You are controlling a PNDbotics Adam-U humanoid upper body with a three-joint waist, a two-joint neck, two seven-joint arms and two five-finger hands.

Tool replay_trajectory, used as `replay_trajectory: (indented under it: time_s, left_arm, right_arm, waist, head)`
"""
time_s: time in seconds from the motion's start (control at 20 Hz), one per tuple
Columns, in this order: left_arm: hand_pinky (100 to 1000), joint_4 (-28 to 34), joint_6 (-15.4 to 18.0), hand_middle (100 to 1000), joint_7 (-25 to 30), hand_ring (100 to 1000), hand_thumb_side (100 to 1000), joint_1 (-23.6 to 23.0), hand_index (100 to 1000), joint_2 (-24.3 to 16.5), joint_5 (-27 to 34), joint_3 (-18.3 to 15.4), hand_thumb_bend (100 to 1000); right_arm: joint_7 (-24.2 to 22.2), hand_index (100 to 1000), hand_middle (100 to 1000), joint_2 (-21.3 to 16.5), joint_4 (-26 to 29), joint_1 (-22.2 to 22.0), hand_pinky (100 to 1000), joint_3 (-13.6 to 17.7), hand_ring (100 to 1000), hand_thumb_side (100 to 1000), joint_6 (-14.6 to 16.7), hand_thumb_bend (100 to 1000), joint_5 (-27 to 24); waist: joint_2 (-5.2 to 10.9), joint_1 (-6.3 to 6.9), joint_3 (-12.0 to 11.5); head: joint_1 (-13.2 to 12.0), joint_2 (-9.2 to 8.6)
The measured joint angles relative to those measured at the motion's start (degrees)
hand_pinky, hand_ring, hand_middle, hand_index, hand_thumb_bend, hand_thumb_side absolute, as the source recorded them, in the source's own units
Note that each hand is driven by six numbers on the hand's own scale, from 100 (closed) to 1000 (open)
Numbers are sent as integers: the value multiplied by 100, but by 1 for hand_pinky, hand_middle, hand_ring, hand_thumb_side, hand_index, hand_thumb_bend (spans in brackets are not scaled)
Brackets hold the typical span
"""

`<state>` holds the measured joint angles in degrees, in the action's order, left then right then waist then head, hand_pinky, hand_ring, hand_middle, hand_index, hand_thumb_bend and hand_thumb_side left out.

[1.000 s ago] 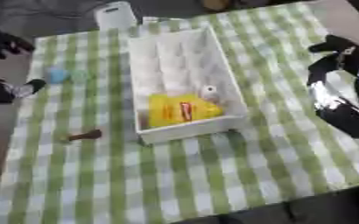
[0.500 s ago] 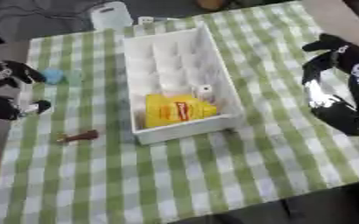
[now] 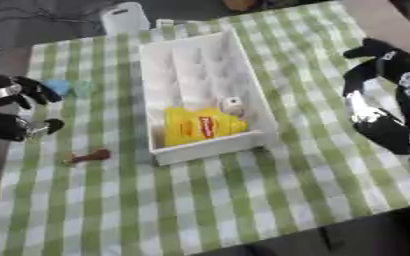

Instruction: Pick up objects on the table and place them in the box.

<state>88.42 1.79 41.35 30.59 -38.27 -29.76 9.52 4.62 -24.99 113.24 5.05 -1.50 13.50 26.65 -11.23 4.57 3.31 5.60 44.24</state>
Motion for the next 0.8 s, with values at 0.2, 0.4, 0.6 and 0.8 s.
replay_trajectory:
  time_s: [0.2, 0.4, 0.6, 0.8]
  left_arm:
    - [795, 108, 38, 793, 41, 837, 593, -58, 879, 1, -161, 120, 448]
    - [794, 133, 124, 788, 197, 836, 608, -102, 872, 2, -205, 309, 465]
    - [792, 128, 174, 778, 282, 830, 607, -114, 857, 8, -275, 451, 488]
    - [792, 75, 180, 773, 287, 829, 576, -114, 853, 66, -479, 569, 477]
  right_arm:
    - [0, 939, 725, 0, 0, 1, 563, 0, 609, 498, 0, 100, 0]
    - [-6, 939, 725, 0, 0, 2, 563, -1, 609, 497, 6, 100, -1]
    - [-8, 939, 726, -1, 0, 3, 563, -1, 609, 496, 7, 100, -2]
    - [-9, 939, 726, -1, 0, 5, 563, -1, 609, 497, 9, 100, -5]
  waist:
    - [0, 0, 13]
    - [0, 0, 19]
    - [0, 0, 20]
    - [0, 0, 22]
  head:
    - [6, 0]
    - [7, 0]
    - [7, 0]
    - [-1, 0]
